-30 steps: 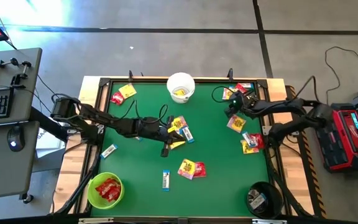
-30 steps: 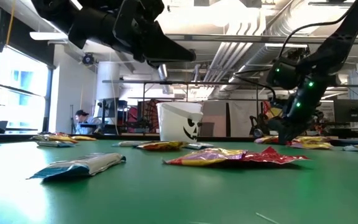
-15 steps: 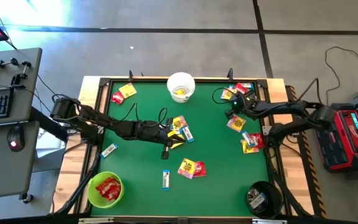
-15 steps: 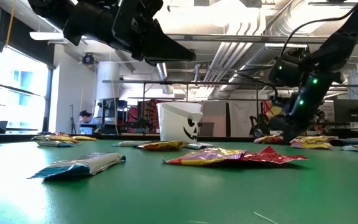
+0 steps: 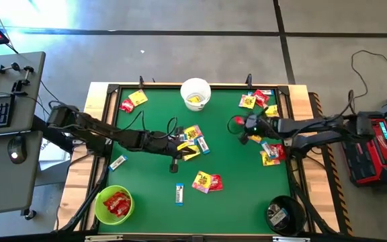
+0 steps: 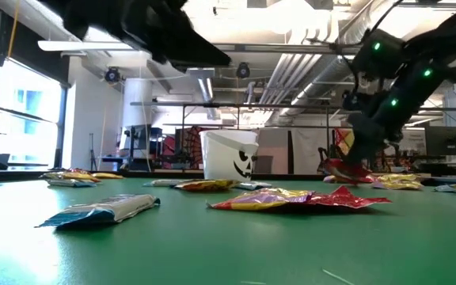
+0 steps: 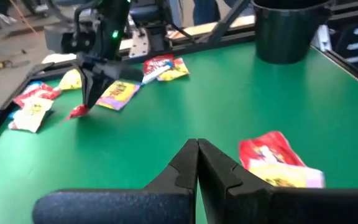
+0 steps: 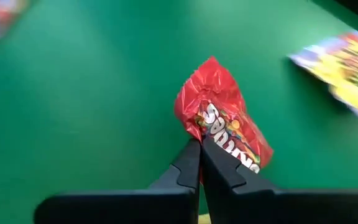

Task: Sort candy by brand, put in halloween buckets
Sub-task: Put the red candy into the green bucket

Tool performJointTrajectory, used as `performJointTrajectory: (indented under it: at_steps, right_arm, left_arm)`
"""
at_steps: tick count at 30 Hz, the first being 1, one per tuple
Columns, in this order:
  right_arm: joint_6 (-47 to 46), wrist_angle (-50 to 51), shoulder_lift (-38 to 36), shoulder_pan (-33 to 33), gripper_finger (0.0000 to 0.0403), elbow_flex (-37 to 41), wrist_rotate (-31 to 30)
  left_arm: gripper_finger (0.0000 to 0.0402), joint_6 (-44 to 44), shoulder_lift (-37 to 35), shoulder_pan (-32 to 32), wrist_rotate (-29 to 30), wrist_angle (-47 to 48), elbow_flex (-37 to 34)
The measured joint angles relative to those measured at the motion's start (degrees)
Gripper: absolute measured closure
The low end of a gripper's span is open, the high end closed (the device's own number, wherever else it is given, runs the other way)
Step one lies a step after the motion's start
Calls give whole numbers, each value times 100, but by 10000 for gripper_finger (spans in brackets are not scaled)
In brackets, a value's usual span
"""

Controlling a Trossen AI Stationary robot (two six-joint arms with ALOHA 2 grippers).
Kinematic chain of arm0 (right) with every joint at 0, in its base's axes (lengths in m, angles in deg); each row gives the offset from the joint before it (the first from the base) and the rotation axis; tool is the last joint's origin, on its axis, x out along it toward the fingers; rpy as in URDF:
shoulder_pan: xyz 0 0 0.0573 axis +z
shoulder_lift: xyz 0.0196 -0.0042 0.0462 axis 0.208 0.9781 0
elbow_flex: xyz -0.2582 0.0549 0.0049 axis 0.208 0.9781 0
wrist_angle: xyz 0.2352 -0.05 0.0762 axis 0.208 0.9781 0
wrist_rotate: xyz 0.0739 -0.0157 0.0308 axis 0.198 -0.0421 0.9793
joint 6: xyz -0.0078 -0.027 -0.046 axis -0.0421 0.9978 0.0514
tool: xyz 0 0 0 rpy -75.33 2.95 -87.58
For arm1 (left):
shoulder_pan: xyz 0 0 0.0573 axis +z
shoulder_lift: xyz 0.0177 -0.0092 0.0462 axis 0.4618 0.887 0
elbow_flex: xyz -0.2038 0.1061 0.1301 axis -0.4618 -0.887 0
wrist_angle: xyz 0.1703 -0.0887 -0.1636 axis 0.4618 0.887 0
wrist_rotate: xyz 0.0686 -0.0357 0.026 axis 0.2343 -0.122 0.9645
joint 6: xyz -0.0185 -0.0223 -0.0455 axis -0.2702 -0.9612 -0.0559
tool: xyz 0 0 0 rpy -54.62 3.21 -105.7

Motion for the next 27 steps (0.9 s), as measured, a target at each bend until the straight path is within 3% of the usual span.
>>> performJointTrajectory:
  at_steps: [10, 18, 22, 27]
  right_arm:
    - [-261, -1438, 313, 1696, 403, -197, -66]
    - [24, -1059, 989, 2172, 398, -1199, -204]
    - [-357, 225, 1291, 2192, 356, -1534, -177]
    - [-818, 777, 1624, 2180, 259, -1600, -277]
  left_arm:
    - [401, -344, -1135, -534, 586, 1426, -4]
    - [401, -688, -1971, -874, 1214, 2209, -7]
    - [401, -753, -2093, -997, 1291, 2383, -7]
    - [401, -761, -2055, -1040, 1286, 2432, -7]
